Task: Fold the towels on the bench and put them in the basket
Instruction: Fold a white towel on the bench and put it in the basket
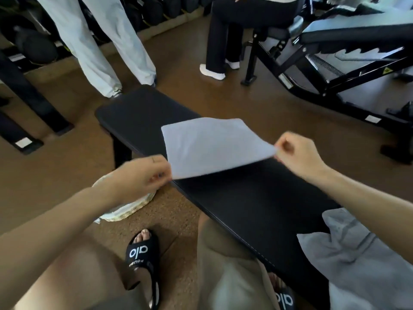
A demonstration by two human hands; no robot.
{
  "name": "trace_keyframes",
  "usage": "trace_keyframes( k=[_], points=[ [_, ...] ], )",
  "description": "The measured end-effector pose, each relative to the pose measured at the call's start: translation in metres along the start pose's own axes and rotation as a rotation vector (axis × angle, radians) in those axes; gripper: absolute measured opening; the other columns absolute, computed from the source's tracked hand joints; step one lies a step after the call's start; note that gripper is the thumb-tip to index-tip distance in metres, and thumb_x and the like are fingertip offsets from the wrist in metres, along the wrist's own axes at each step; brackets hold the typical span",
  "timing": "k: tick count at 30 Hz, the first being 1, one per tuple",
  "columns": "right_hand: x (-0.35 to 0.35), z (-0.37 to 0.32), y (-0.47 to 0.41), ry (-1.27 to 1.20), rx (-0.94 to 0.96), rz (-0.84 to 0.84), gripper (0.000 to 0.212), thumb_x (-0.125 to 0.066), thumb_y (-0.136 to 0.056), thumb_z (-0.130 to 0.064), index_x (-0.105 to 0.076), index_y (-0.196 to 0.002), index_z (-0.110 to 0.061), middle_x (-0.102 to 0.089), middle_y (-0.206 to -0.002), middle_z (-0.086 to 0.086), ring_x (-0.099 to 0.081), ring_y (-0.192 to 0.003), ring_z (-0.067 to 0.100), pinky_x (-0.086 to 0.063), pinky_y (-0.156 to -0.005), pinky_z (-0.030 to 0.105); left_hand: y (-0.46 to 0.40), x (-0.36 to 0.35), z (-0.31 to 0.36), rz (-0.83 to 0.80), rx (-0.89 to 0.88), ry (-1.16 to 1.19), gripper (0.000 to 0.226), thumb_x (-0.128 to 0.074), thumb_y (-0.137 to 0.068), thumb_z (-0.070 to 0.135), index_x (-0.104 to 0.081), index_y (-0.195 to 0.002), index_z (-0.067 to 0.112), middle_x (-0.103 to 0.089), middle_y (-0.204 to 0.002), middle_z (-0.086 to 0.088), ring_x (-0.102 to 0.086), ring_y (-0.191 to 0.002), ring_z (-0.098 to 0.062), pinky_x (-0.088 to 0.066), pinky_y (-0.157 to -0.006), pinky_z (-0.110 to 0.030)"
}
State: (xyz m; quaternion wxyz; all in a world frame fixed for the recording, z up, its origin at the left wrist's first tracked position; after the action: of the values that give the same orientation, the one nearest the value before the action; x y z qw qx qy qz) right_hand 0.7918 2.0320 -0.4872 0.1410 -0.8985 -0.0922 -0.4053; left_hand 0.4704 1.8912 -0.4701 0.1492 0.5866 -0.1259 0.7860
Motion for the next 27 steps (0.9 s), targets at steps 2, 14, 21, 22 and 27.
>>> trace_keyframes(
  k=[2, 14, 21, 22, 27],
  points=[
    [-0.018, 0.018, 0.036, 0.087, 0.070, -0.091, 0.015, -0.064, -0.082, 0.000, -0.058, -0.075, -0.012, -0.060, -0.077, 0.002, -0.058, -0.070, 0.023, -0.051, -0.067, 0.045, 0.008, -0.039, 0.018, -0.154, -0.095, -0.093, 0.010, -0.047, -0.104, 0.037, -0.053, -0.096, 0.036, -0.050, -0.099, 0.020, -0.049, -0.079, 0.000, -0.043, -0.074, -0.023],
    [-0.053, 0.014, 0.117, 0.527, 0.216, -0.451, 0.030, -0.056, -0.086, -0.018, -0.034, -0.066, -0.027, -0.041, -0.076, -0.007, -0.040, -0.061, 0.010, -0.031, -0.056, 0.019, 0.041, -0.104, 0.057, -0.433, -0.243, -0.391, 0.022, -0.032, -0.110, 0.036, -0.048, -0.122, 0.025, -0.049, -0.128, 0.003, -0.053, -0.077, -0.015, -0.034, -0.064, -0.026],
    [-0.060, 0.001, 0.137, 0.693, 0.110, -0.785, 0.021, -0.052, -0.087, -0.022, -0.038, -0.072, -0.024, -0.045, -0.086, -0.005, -0.043, -0.069, 0.011, -0.036, -0.059, 0.023, 0.045, -0.110, 0.033, -0.498, -0.059, -0.217, 0.019, -0.044, -0.105, 0.044, -0.054, -0.120, 0.037, -0.049, -0.120, 0.016, -0.050, -0.084, -0.005, -0.034, -0.068, -0.015],
    [-0.059, 0.001, 0.138, 0.695, 0.081, -0.839, 0.018, -0.054, -0.086, -0.022, -0.041, -0.073, -0.025, -0.046, -0.088, -0.005, -0.044, -0.071, 0.011, -0.038, -0.062, 0.024, 0.041, -0.104, 0.026, -0.468, 0.020, -0.135, 0.018, -0.046, -0.103, 0.048, -0.055, -0.118, 0.041, -0.051, -0.115, 0.019, -0.053, -0.086, -0.003, -0.038, -0.072, -0.015],
    [-0.061, -0.019, 0.088, 0.548, 0.045, -0.678, 0.009, -0.055, -0.093, -0.034, -0.056, -0.087, -0.027, -0.061, -0.094, -0.009, -0.059, -0.088, 0.017, -0.050, -0.074, 0.030, 0.006, -0.073, -0.031, -0.073, 0.522, 0.321, 0.026, -0.045, -0.105, 0.047, -0.053, -0.119, 0.027, -0.065, -0.109, 0.006, -0.063, -0.093, -0.011, -0.056, -0.084, -0.036]
  ],
)
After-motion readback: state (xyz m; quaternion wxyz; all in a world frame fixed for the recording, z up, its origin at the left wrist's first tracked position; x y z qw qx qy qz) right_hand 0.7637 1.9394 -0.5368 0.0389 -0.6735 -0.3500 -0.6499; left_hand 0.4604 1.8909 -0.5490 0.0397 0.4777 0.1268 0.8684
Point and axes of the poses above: each hand's wrist, its own y-axis away from the middle knuckle, its own x-axis out of the back of the hand, z = x × y, the point moved 10 cm from there along -y, towards the middle knuckle
